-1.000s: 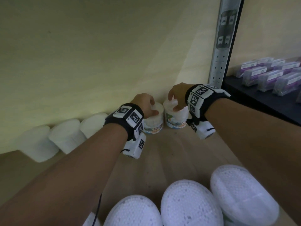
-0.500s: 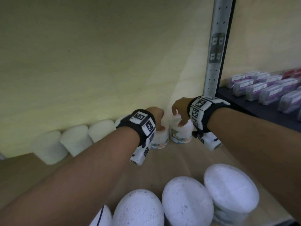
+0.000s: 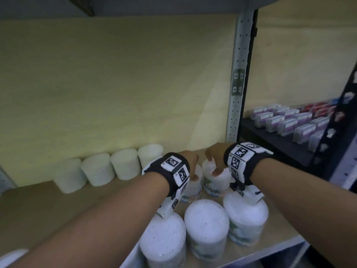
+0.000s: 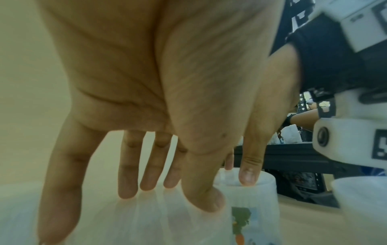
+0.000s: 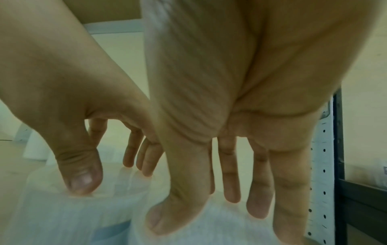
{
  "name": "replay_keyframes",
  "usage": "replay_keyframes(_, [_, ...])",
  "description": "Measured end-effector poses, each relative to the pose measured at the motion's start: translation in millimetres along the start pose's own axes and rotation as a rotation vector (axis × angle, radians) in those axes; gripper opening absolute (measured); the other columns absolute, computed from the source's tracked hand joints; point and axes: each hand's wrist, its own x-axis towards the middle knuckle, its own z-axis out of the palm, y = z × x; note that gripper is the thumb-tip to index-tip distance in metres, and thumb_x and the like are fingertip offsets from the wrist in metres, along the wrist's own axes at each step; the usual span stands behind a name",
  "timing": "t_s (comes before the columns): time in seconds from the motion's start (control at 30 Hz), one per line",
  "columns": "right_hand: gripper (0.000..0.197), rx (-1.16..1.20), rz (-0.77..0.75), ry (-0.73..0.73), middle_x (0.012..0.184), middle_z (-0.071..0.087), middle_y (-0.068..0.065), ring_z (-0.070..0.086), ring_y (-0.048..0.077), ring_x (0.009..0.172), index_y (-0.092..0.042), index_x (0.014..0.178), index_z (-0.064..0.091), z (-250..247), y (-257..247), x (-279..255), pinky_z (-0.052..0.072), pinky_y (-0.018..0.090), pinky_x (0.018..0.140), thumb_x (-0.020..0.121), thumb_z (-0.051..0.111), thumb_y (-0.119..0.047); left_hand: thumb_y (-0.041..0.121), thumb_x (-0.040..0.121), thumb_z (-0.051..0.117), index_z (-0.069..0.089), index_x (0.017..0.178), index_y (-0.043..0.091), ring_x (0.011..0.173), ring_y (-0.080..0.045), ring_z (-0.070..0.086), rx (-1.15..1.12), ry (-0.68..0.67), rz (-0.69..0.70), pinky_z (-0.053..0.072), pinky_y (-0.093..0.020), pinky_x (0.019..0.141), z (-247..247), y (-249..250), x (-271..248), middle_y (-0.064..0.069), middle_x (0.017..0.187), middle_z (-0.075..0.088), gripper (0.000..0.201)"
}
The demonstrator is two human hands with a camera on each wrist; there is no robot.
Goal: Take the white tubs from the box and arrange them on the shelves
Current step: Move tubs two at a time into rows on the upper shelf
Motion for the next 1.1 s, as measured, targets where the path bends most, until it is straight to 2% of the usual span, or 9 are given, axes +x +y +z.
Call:
replay_keyframes(0.1, [0.084,-0.078,-0.006,-0.131,0.121,0.061,-0.006,0.062,0.019,0.095,-0.040,0.115,0.056,20.7,7.5,25.5,0.055,0.031,0.071,0.040,0.087,-0.061,0.036,0.085,0.066,0.053,0.103,0.009,0.094,-0.029,0.060,-0.015,0.007,0.020,0.045,-0.033,0.075,3.5,7.2,-15.8,-0.013,0.103,0.057,0.036])
replay_keyframes(0.17, [0.082,-0.039,-0.055,-0.039,0.123,0.059,-0.008,0.059,0.025,0.096,-0.053,0.111,0.051,27.2,12.9,21.8,0.052,0.035,0.075,0.037,0.087,-0.064,0.039,0.084,0.066,0.054,0.114,0.007,0.101,-0.031,0.060,-0.001,0.023,0.024,0.049,-0.036,0.082,6.6,10.1,-23.2,-0.012,0.114,0.059,0.045])
replay_keyframes(0.2, [0.075,-0.008,-0.045,-0.033,0.126,0.057,-0.003,0.058,0.028,0.105,-0.043,0.121,0.053,32.7,19.0,18.5,0.049,0.033,0.080,0.054,0.084,-0.058,0.040,0.084,0.066,0.053,0.116,0.007,0.101,-0.030,0.060,0.007,0.035,0.020,0.049,-0.036,0.081,8.4,11.5,-25.8,-0.012,0.116,0.060,0.048])
replay_keyframes(0.23, [0.069,-0.004,-0.058,-0.049,0.130,0.054,0.003,0.055,0.029,0.115,-0.026,0.130,0.052,13.5,5.5,-34.1,0.047,0.033,0.088,0.070,0.077,-0.050,0.041,0.083,0.066,0.054,0.116,0.007,0.100,-0.030,0.060,0.015,0.048,0.022,0.048,-0.033,0.077,9.8,12.7,-28.1,-0.013,0.116,0.060,0.049])
replay_keyframes(0.3, [0.068,0.064,-0.072,-0.055,0.136,0.049,0.008,0.050,0.027,0.124,-0.012,0.137,0.045,3.8,-0.6,-67.2,0.044,0.034,0.098,0.082,0.069,-0.043,0.043,0.082,0.066,0.054,0.116,0.008,0.099,-0.029,0.059,0.023,0.070,0.028,0.042,-0.030,0.071,12.4,15.1,-32.0,-0.012,0.115,0.060,0.050])
replay_keyframes(0.6, [0.061,0.182,-0.078,-0.010,0.141,0.045,0.005,0.049,0.025,0.126,-0.016,0.139,0.042,14.1,10.3,-75.7,0.046,0.031,0.099,0.085,0.069,-0.032,0.043,0.084,0.063,0.052,0.122,0.009,0.101,-0.027,0.058,-0.012,0.038,-0.042,0.044,-0.032,0.076,11.0,21.9,-46.2,-0.011,0.119,0.058,0.053])
replay_keyframes(0.77, [0.049,0.217,-0.112,0.086,0.136,0.052,0.002,0.052,0.022,0.121,-0.019,0.132,0.051,13.4,5.5,-69.5,0.045,0.033,0.103,0.087,0.062,-0.038,0.022,0.089,0.059,0.061,0.099,0.008,0.078,-0.016,0.053,-0.141,0.012,-0.100,0.044,-0.025,0.065,1.3,-1.1,-46.8,-0.005,0.095,0.058,0.017])
replay_keyframes(0.9, [0.042,0.373,-0.155,0.151,0.137,0.048,0.004,0.049,0.021,0.124,-0.015,0.130,0.053,3.9,-8.1,-59.0,0.040,0.024,0.096,0.090,0.059,-0.024,0.014,0.086,0.057,0.059,0.116,-0.001,0.106,-0.024,0.060,-0.253,-0.006,-0.198,0.049,-0.031,0.083,-3.9,-35.5,-54.5,-0.014,0.126,0.059,0.034])
replay_keyframes(1.1, [0.035,0.416,-0.214,0.229,0.127,0.056,0.008,0.055,0.022,0.114,-0.012,0.122,0.059,-17.7,-40.8,-31.3,0.045,0.029,0.094,0.090,0.060,-0.025,0.022,0.091,0.055,0.042,0.141,0.008,0.130,-0.023,0.045,-0.334,0.125,-0.301,0.041,-0.026,0.098,-3.4,-100.3,-75.9,-0.008,0.145,0.042,0.053])
